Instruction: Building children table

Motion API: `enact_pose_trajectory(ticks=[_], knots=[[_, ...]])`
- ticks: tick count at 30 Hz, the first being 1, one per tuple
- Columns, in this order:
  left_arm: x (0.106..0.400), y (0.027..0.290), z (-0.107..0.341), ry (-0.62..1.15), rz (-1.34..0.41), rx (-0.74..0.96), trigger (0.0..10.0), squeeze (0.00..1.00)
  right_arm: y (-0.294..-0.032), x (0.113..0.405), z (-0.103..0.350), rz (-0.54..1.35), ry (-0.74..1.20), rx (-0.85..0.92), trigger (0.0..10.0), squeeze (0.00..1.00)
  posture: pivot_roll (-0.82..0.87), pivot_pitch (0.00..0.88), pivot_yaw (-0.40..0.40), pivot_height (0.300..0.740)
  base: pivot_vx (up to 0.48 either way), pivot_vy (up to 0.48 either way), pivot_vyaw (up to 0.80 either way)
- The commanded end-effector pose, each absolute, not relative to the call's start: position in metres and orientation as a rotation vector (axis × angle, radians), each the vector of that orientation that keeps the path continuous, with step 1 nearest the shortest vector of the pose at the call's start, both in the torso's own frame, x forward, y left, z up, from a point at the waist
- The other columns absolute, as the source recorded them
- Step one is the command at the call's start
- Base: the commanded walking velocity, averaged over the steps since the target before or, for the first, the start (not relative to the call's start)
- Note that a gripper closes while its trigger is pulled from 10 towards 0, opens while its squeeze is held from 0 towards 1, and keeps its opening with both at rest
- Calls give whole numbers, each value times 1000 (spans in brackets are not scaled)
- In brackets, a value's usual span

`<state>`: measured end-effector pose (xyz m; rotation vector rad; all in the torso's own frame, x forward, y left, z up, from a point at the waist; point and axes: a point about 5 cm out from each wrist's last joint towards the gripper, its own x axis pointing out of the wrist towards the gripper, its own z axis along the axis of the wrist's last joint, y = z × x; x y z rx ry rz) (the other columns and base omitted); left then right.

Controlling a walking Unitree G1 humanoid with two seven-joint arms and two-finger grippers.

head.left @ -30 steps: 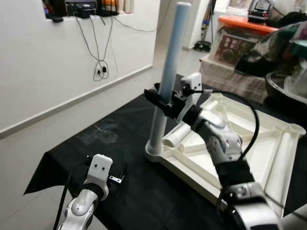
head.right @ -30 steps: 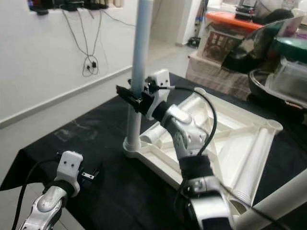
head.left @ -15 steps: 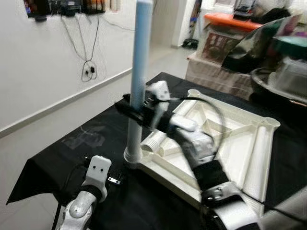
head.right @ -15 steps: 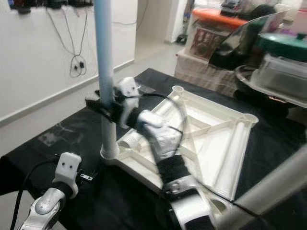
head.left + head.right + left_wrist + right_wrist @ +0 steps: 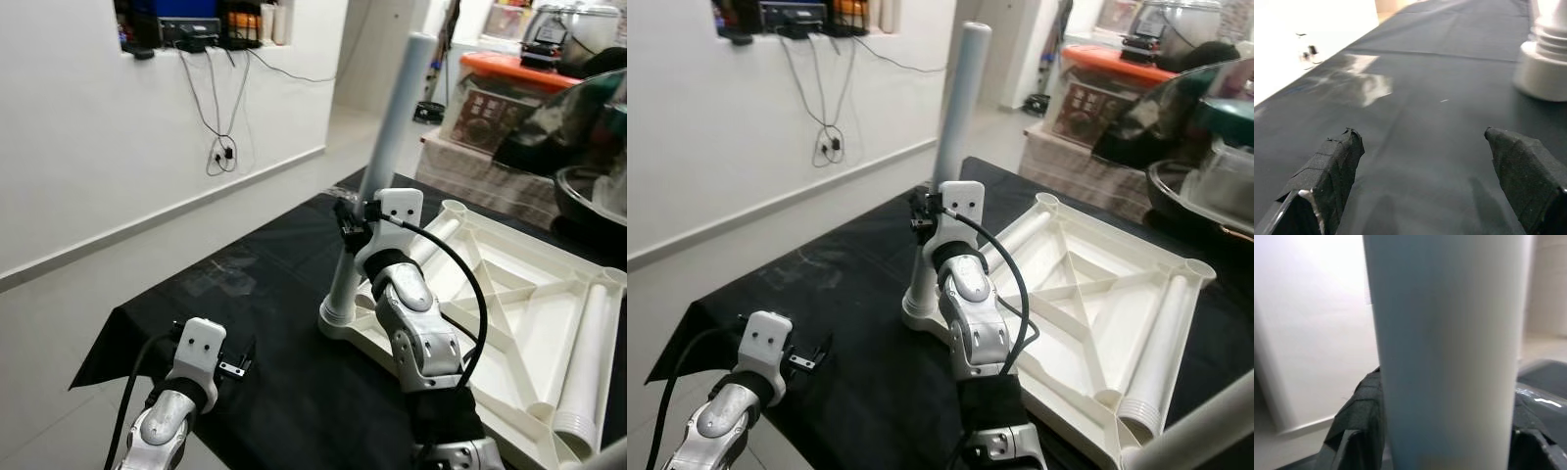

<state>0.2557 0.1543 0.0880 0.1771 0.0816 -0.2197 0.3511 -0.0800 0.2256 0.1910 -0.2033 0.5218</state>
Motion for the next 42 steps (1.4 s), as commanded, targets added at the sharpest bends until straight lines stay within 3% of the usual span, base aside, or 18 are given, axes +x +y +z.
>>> enact_pose_trajectory(ticks=[1,8,9,10,11,18,20,21,23,24,27,33,34,35,36,40,41,42], knots=[[257,154,86,91,-229,173,10000,0,-68,350,236,714,-233,235,10000,0,84,0,-99,740,0,0,0],[257,155,87,86,-227,176,10000,0,-44,334,226,1193,-209,130,10000,0,97,0,-102,740,0,0,0],[257,155,88,85,-227,178,10000,0,-33,329,218,1236,-182,106,4353,0,102,0,-105,740,0,0,0],[257,155,88,84,-227,179,10000,0,-26,326,212,1266,-164,92,4353,0,102,0,-105,740,0,0,0],[257,155,88,83,-227,180,10000,0,-18,324,207,1269,-143,67,0,0,105,0,-105,740,0,0,0],[255,157,88,86,-225,182,10000,0,-16,322,201,1180,-115,100,0,0,90,0,-96,740,0,0,0],[255,156,86,90,-228,180,10000,0,-50,354,184,612,23,43,0,0,82,0,-97,740,0,0,0],[255,156,86,90,-228,180,10000,0,-50,354,184,612,23,43,0,0,82,0,-97,740,0,0,0],[256,155,86,91,-228,178,10000,0,-79,364,175,273,59,-8,0,0,78,0,-97,740,0,0,0],[256,155,86,91,-228,178,10000,0,-79,364,175,273,59,-8,0,0,78,0,-97,740,0,0,0],[256,152,86,89,-233,174,10000,0,-105,346,173,-11,21,-4,0,0,74,0,-93,740,0,0,0],[256,153,86,90,-233,179,10000,0,-94,333,178,25,1,-15,0,0,70,0,-91,740,0,0,0],[256,155,86,90,-231,181,10000,0,-87,331,182,90,-31,11,10000,0,73,0,-92,740,0,0,0],[257,156,86,90,-230,182,10000,0,-82,329,185,136,-54,32,10000,0,73,0,-92,740,0,0,0],[257,157,87,89,-227,183,10000,0,-73,329,190,264,-74,65,10000,1000,79,0,-97,740,0,0,0],[258,157,87,86,-223,182,10000,0,-60,333,203,495,-103,129,10000,929,87,0,-104,740,0,0,0],[258,157,87,84,-221,180,10000,0,-56,336,212,633,-130,170,10000,0,87,0,-104,740,0,0,0],[258,157,87,83,-220,179,10000,0,-55,335,220,768,-157,191,10000,0,90,0,-105,740,0,0,0]])
